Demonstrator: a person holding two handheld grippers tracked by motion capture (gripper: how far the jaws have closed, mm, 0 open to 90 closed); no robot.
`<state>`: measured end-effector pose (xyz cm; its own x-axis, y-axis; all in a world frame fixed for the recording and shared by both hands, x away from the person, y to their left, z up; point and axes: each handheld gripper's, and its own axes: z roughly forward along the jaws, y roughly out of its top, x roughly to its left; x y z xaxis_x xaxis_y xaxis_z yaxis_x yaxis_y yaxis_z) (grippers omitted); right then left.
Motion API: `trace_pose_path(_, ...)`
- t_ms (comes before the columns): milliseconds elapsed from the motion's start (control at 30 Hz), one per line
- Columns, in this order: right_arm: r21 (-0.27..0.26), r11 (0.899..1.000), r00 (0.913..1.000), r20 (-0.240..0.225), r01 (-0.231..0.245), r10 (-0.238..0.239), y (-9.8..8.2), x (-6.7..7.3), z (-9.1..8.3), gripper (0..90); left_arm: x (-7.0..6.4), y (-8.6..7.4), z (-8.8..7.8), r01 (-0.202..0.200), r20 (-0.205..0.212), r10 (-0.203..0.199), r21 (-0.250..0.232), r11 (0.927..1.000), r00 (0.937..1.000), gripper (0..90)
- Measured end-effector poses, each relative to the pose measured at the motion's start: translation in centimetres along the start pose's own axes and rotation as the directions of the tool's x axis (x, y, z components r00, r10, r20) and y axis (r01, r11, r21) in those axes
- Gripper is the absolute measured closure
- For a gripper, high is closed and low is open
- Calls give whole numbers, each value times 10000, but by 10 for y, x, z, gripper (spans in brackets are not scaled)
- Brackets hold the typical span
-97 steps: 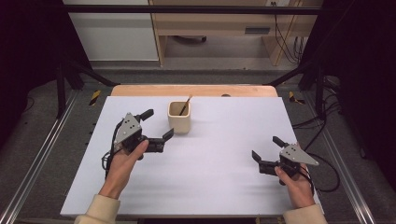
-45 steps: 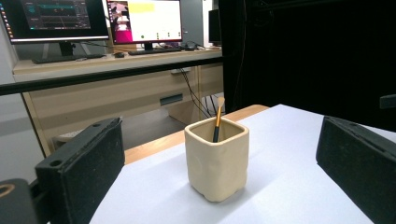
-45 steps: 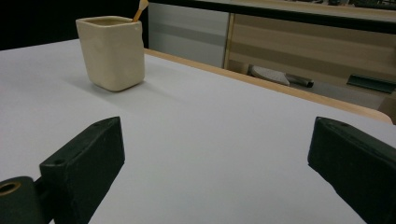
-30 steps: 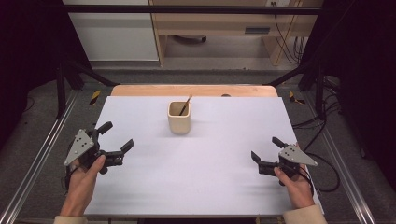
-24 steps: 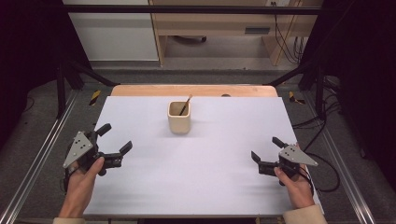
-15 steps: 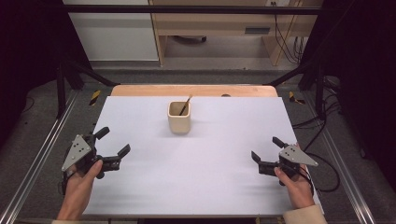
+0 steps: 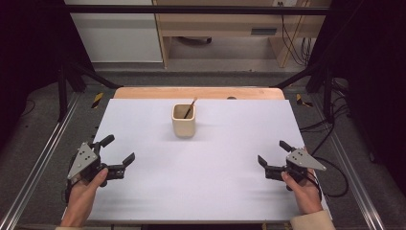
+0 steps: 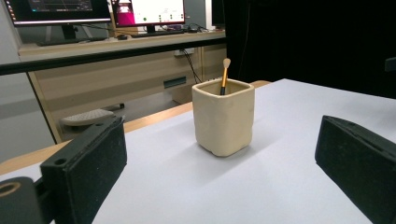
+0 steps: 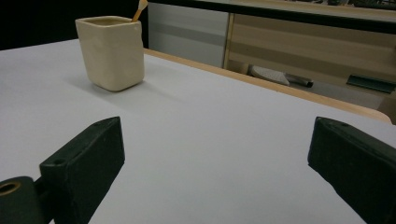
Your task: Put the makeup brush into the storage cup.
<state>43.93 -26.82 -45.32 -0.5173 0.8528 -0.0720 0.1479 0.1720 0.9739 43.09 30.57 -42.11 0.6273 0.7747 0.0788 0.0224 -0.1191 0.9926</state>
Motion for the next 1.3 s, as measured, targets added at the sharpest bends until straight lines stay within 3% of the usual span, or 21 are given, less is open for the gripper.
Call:
trace_pose_path(800, -59, 10000, 10000, -76, 11, -12, 0, 1, -1, 41, -10, -19, -1, -430, 464, 408, 492, 9979, 9981, 17)
trace_pose_path(1067, -247, 9997, 9998, -209, 7, -13, 0, 2, -4, 42, -12, -25, -12, -546, 442, 534, 254, 9982, 9976, 19)
trace_pose_path(1300, -402, 9991, 9997, -206, -142, 134, -1, -1, -10, 42, -9, -21, -23, -161, 297, 175, -440, 9989, 9994, 19)
